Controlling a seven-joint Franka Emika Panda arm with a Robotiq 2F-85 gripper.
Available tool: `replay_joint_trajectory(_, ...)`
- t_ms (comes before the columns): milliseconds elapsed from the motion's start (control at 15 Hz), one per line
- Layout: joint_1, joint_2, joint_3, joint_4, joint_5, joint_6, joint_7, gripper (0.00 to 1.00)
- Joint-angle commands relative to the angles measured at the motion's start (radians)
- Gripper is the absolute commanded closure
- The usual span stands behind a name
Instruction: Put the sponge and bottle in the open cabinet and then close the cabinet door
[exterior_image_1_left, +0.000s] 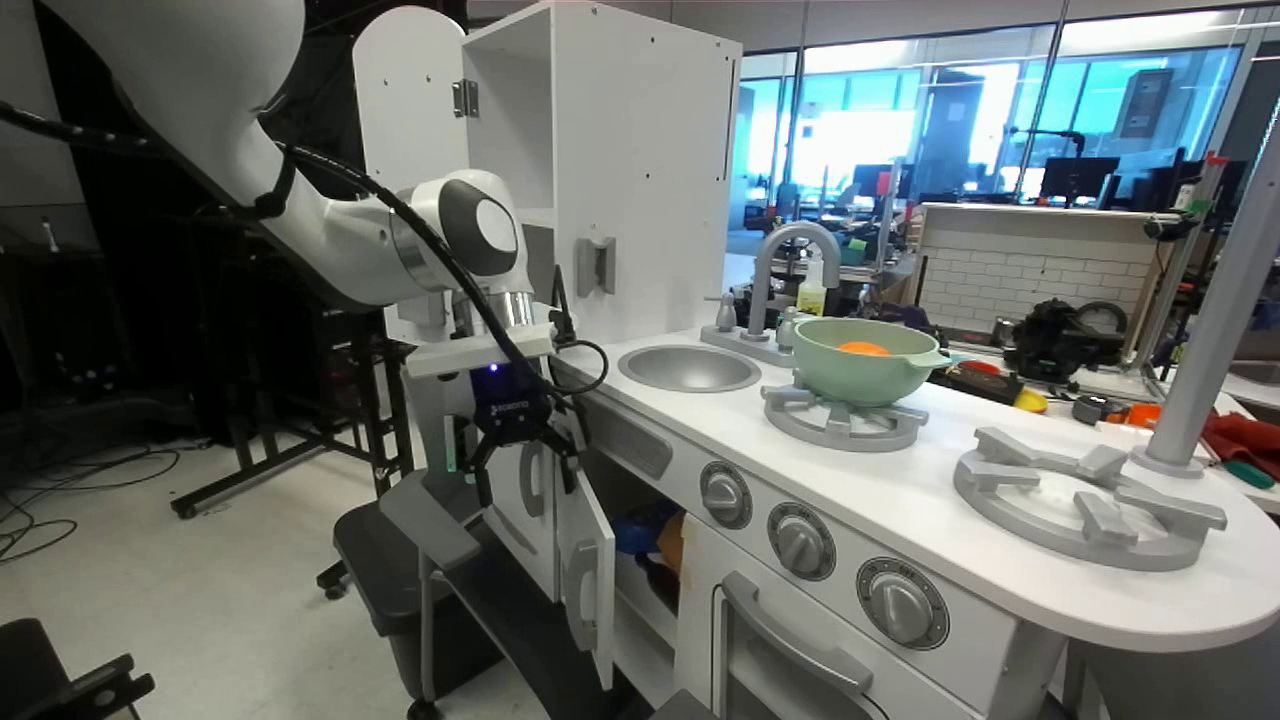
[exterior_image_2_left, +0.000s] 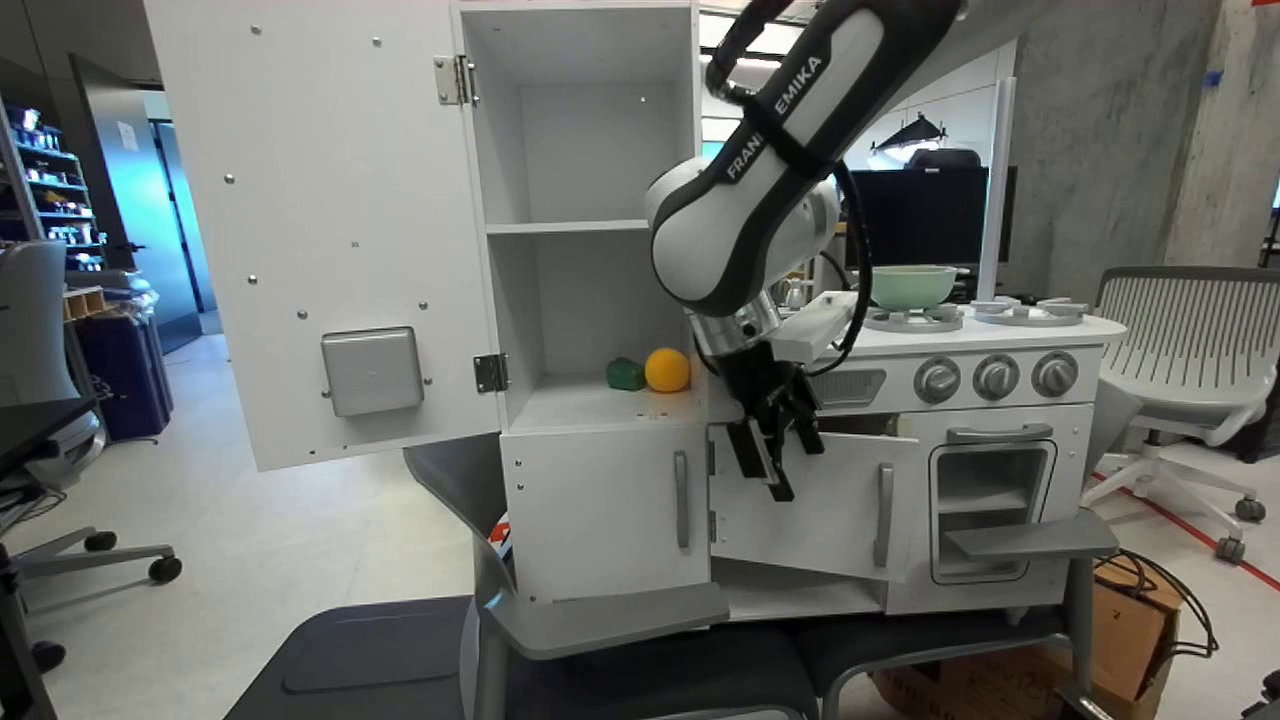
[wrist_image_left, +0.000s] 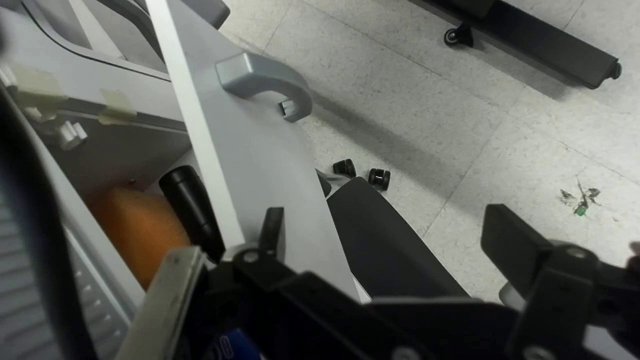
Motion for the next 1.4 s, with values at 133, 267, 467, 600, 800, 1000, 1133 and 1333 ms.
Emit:
replay_joint_trajectory(133,0.023,-0.105,-0.074,-0.195,-0.066,0.091,0.195,0.0)
replay_joint_trajectory(267,0.032,-0.125,-0.117,-0.28,-0.109,0.138,0.296,0.0)
replay_joint_trajectory(467,0.034,-0.144,-0.158,-0.384,-0.157,0.202,0.428,0.0)
replay_joint_trajectory(600,0.037,-0.146,-0.182,-0.426,-0.173,0.257,0.512,0.0)
replay_joint_trajectory(800,0.04,-0.105,-0.229,-0.437,-0.181,0.396,0.648,0.0)
replay_joint_trajectory(1000,0.067,-0.085,-0.292,-0.44,-0.174,0.518,0.766,0.0)
replay_joint_trajectory(1133,0.099,-0.075,-0.346,-0.44,-0.178,0.599,0.857,0.0)
replay_joint_trajectory(1333,0.154,-0.038,-0.428,-0.412,-0.172,0.676,0.979,0.0)
